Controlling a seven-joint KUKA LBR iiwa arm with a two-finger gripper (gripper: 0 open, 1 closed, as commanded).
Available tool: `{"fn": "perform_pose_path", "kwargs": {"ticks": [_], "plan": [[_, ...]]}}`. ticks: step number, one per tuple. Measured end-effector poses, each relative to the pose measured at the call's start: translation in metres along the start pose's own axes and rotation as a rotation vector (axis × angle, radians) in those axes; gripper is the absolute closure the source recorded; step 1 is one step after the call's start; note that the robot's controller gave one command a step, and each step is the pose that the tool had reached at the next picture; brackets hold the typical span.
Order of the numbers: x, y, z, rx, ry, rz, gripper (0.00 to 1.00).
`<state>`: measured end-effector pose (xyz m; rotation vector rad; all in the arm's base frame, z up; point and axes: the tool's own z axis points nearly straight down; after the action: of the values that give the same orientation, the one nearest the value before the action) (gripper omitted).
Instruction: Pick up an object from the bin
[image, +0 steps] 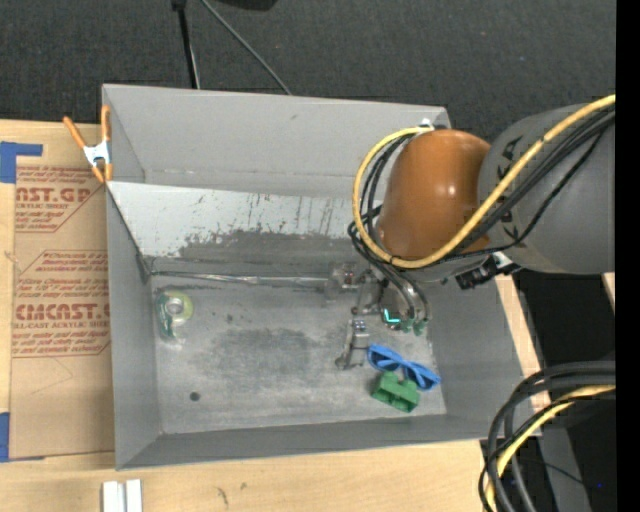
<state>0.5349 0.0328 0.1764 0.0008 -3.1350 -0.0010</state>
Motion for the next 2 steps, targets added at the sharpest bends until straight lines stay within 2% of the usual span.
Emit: {"fn": "perform_pose_path", "kwargs": {"ticks": [1,2], "plan": [[0.017,-0.09,0.091,0.002,-0.003,-0.29,0.0],[-0.012,-0.034,0.04,0.0,-0.015,-0.352,0.0]]}}
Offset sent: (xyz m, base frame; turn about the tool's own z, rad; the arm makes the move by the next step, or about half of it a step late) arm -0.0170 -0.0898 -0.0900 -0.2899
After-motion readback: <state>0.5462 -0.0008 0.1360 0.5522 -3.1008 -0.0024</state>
